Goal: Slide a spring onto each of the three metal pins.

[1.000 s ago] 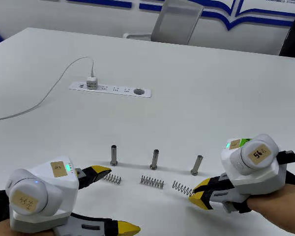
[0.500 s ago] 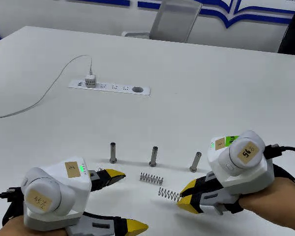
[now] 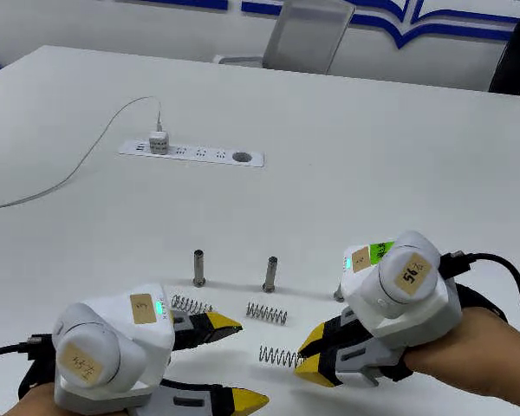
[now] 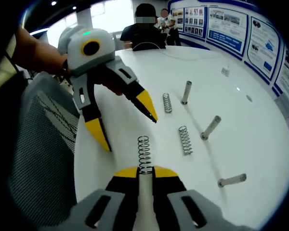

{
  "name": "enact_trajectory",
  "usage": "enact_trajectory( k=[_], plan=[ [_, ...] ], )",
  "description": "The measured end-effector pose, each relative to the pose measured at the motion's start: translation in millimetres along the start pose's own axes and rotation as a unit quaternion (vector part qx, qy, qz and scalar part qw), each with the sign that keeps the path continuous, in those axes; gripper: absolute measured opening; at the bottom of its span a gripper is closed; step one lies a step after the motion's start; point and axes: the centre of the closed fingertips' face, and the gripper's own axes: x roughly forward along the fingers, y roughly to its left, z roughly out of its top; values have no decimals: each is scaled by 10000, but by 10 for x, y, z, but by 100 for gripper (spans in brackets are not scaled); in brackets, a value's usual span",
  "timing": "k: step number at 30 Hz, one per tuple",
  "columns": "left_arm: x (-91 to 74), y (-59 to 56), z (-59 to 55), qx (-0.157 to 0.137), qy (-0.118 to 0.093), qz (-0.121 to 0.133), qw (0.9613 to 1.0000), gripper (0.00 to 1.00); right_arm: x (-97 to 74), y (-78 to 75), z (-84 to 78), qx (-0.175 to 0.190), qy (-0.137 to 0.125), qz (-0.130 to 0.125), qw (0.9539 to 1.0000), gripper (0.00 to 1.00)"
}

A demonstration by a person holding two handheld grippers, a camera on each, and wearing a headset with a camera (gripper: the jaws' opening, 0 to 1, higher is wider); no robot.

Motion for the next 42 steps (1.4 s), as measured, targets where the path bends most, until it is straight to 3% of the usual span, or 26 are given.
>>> enact_trajectory(
  k=[8,17,32,42],
  plan=[
    [24,-64,-21,124,45,-120,9998,39,29,80,17,-316,125,134,9993,11],
    [60,-144,-85,302,163,-261,9991,31,33,135,8,-357,180,252,9989,11],
    [76,-159,-103,673,239,-266,9971,13,32,207,13,-485,299,379,9977,11],
    [76,-171,-119,703,283,-277,9967,12,-30,233,91,-453,217,412,9979,11]
  ],
)
